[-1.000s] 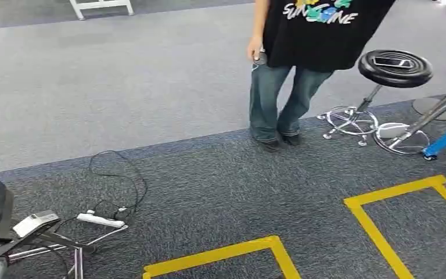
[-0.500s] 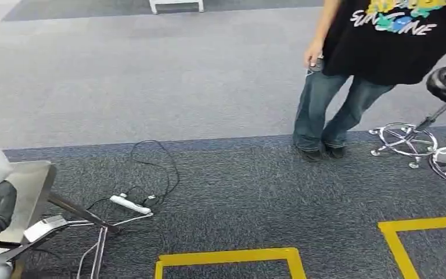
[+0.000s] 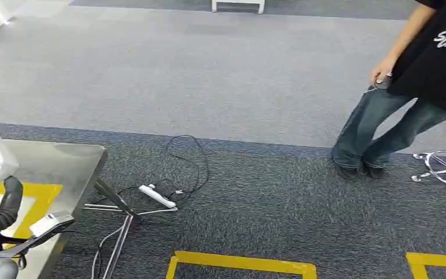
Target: Take the parts from the cabinet and place them on the table.
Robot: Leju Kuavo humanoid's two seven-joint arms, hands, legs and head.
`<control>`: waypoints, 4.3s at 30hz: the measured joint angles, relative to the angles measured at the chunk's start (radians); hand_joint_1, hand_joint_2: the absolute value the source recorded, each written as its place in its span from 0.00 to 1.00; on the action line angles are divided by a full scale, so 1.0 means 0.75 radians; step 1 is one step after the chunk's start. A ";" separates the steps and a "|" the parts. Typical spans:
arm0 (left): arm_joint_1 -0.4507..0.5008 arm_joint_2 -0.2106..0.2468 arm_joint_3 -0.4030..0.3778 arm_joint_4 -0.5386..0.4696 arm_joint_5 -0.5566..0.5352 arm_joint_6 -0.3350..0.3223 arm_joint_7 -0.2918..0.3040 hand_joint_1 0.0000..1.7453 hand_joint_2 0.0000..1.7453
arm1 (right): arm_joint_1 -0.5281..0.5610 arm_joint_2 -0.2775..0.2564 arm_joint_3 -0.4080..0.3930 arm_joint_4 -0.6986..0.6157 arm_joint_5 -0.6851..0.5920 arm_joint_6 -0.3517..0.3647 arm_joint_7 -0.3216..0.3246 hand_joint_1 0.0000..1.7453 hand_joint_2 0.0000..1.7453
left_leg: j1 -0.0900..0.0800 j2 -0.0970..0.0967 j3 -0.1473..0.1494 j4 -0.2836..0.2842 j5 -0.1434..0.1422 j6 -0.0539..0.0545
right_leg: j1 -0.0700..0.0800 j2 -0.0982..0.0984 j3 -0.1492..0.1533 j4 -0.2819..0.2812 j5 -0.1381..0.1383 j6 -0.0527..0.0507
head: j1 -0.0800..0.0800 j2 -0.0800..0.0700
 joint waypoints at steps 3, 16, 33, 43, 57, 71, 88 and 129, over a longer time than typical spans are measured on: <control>-0.013 0.012 -0.020 0.000 -0.014 0.000 0.020 1.00 1.00 | -0.002 -0.002 0.000 0.002 -0.001 0.001 -0.004 0.00 0.00 | -0.003 -0.050 -0.008 0.009 -0.003 -0.014 | -0.012 0.118 0.105 -0.251 0.075 -0.010 | -0.002 0.000; -0.025 0.051 -0.044 0.003 -0.068 -0.001 0.056 1.00 1.00 | -0.003 -0.002 -0.001 0.004 -0.005 0.004 -0.006 0.00 0.00 | 0.016 0.118 -0.068 0.142 -0.023 -0.075 | 0.000 -0.125 0.152 -0.272 0.065 -0.040 | -0.015 0.000; -0.071 0.086 -0.104 0.012 -0.097 -0.001 0.142 1.00 1.00 | 0.000 -0.007 -0.003 0.007 -0.010 -0.007 -0.015 0.00 0.00 | -0.006 -0.033 -0.003 0.003 -0.009 -0.001 | 0.004 0.133 0.078 -0.224 0.088 -0.024 | 0.001 0.000; -0.085 0.121 -0.133 0.029 -0.095 -0.001 0.182 1.00 1.00 | 0.002 -0.006 -0.003 0.008 -0.001 -0.006 -0.014 0.00 0.00 | 0.015 0.080 -0.199 0.384 -0.189 -0.080 | 0.001 -0.049 0.130 -0.276 0.080 -0.056 | -0.015 0.000; -0.115 0.175 -0.180 0.058 -0.096 -0.001 0.234 1.00 1.00 | -0.009 -0.007 -0.003 0.007 0.000 -0.016 -0.013 0.00 0.00 | 0.014 0.088 -0.008 0.000 -0.012 -0.007 | 0.003 -0.021 -0.006 0.078 -0.133 0.016 | 0.000 0.000; -0.120 0.193 -0.208 0.070 -0.096 -0.001 0.257 1.00 1.00 | -0.004 -0.011 -0.004 0.010 -0.005 -0.020 -0.016 0.00 0.00 | 0.016 0.070 -0.097 0.159 -0.102 -0.075 | -0.009 0.019 0.127 -0.273 0.080 -0.047 | -0.017 0.000; -0.109 0.204 -0.216 0.079 -0.098 0.000 0.274 1.00 1.00 | -0.007 -0.011 -0.004 0.011 -0.005 -0.019 -0.016 0.00 0.00 | 0.013 0.089 -0.006 -0.006 -0.010 -0.014 | 0.001 -0.017 -0.025 0.116 -0.155 0.016 | 0.002 0.000; -0.300 0.245 -0.364 0.291 -0.286 -0.002 0.320 1.00 1.00 | -0.026 -0.022 -0.012 0.011 0.034 0.039 -0.018 0.00 0.00 | 0.058 0.002 0.003 0.000 -0.020 -0.101 | -0.056 0.057 0.109 -0.226 0.047 0.057 | 0.031 0.000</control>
